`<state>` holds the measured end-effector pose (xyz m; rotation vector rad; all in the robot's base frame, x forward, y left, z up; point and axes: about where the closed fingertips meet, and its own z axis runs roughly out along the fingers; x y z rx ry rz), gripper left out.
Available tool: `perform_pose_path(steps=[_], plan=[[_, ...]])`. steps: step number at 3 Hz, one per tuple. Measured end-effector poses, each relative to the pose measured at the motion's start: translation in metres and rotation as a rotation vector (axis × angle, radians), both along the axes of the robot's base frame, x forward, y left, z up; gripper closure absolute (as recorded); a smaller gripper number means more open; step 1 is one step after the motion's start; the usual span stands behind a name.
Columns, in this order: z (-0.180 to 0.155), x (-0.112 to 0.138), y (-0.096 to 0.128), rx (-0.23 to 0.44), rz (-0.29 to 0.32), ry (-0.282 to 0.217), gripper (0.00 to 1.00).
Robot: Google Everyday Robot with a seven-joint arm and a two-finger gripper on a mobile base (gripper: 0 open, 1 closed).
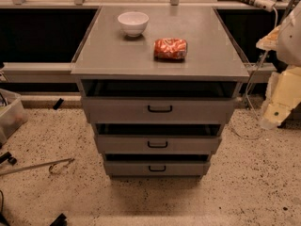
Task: Open top drawer
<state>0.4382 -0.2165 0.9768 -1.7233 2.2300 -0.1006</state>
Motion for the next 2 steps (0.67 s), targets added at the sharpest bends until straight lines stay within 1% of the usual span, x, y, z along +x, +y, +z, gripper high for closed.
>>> perform_pose_path(steps=[1,2], plan=[[0.0,0.0,0.0,0.0,0.0,0.0,0.0],[-0.022,0.004,0.013,0.033,-0.013,-0.01,0.0]])
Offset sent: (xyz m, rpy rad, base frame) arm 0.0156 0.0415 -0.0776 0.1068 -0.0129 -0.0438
